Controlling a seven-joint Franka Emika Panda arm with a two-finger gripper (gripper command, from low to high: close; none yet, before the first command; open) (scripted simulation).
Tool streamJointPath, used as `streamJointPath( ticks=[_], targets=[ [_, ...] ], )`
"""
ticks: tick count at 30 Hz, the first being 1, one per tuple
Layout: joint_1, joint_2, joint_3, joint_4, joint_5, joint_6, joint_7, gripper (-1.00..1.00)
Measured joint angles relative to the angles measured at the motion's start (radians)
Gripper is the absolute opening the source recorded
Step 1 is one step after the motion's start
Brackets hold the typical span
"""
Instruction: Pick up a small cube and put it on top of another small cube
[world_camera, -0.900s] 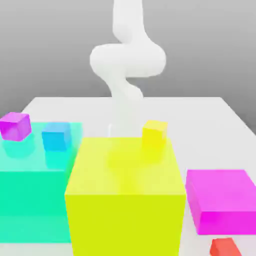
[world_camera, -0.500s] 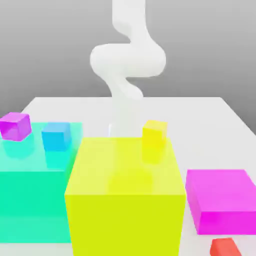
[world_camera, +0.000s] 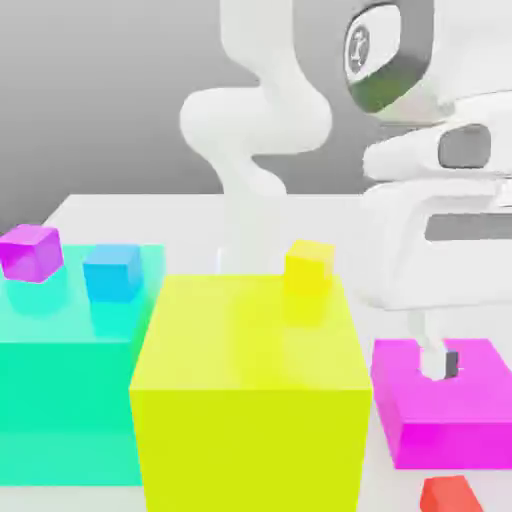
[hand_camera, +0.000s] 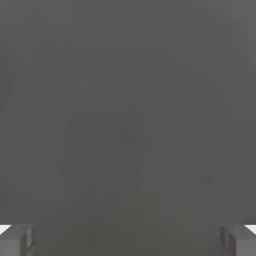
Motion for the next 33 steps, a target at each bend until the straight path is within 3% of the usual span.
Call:
streamJointPath(
  ticks=[5, 9, 10, 16, 21, 27, 33],
  targets=[
    [0.076, 0.168, -0.008, -0.086, -0.003, 0.047, 0.173, 0.0],
    [0.129, 0.33, -0.055, -0.079, -0.035, 0.149, 0.243, 0.0],
    [0.135, 0.349, -0.062, -0.075, -0.04, 0.163, 0.249, -1.0],
    [0.137, 0.359, -0.065, -0.074, -0.042, 0.171, 0.251, -1.0],
    [0.105, 0.224, -0.02, -0.106, 0.009, 0.07, 0.214, -1.0],
    [0.019, 0.058, 0.077, -0.16, 0.13, -0.007, -0.025, -1.0],
    [-0.022, -0.166, 0.102, -0.238, 0.253, -0.123, -0.299, -1.0]
  ],
)
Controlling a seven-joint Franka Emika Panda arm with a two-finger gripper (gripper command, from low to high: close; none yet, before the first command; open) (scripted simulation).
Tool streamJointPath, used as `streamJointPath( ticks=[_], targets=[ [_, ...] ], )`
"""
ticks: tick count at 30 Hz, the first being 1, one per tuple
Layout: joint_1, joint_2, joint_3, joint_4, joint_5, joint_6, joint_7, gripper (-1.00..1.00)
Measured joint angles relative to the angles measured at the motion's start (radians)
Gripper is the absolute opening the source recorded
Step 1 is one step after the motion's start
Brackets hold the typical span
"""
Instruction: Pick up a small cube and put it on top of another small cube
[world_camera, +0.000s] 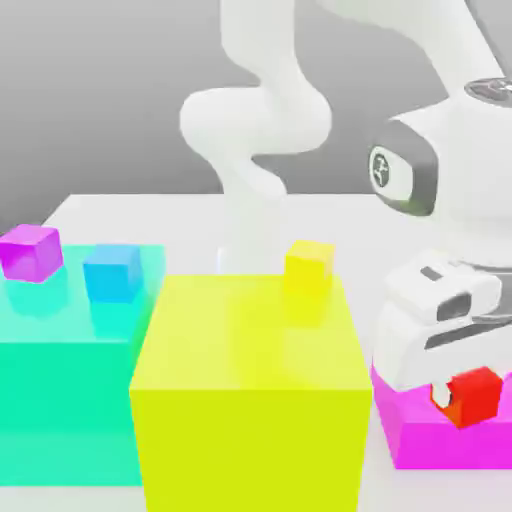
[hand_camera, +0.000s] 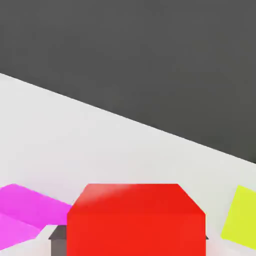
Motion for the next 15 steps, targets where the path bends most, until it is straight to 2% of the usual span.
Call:
streamJointPath(
  ticks=[5, 15],
  targets=[
    [0.002, -0.187, -0.026, -0.066, 0.066, -0.105, -0.192, -1.0],
    [0.021, -0.553, -0.131, -0.207, 0.079, -0.341, -0.433, -1.0]
  ],
)
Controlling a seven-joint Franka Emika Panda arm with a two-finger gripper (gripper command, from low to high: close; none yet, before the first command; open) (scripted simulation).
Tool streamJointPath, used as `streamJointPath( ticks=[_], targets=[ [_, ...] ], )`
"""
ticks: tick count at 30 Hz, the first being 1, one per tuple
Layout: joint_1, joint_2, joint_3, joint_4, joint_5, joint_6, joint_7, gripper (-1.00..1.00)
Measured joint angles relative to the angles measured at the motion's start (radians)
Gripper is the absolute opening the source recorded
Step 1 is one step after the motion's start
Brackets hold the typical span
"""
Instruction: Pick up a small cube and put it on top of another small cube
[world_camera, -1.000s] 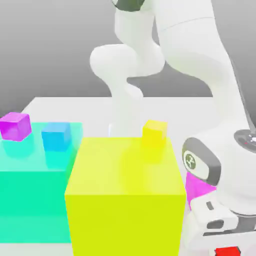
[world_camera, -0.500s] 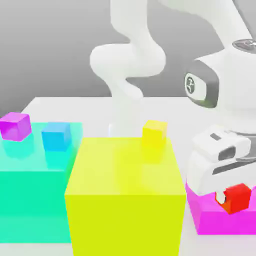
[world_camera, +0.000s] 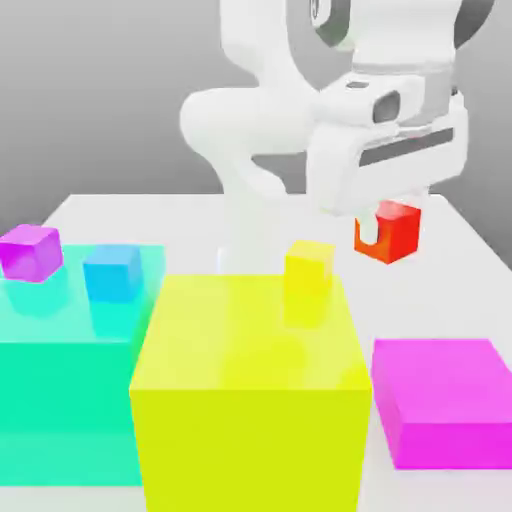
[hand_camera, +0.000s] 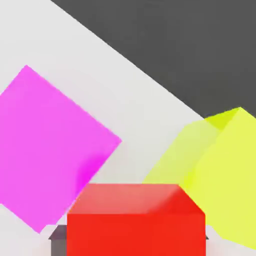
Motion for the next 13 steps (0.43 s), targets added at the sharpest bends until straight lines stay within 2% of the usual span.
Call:
streamJointPath(
  ticks=[5, 9, 10, 13],
  targets=[
    [-0.038, -0.158, -0.051, -0.08, -0.028, -0.123, -0.03, -1.0],
    [-0.048, -0.124, -0.042, -0.179, -0.022, 0.001, -0.03, -1.0],
    [-0.048, -0.114, -0.039, -0.198, -0.019, 0.03, -0.031, 1.0],
    [-0.048, -0.114, -0.039, -0.198, -0.019, 0.03, -0.031, 1.0]
  ],
)
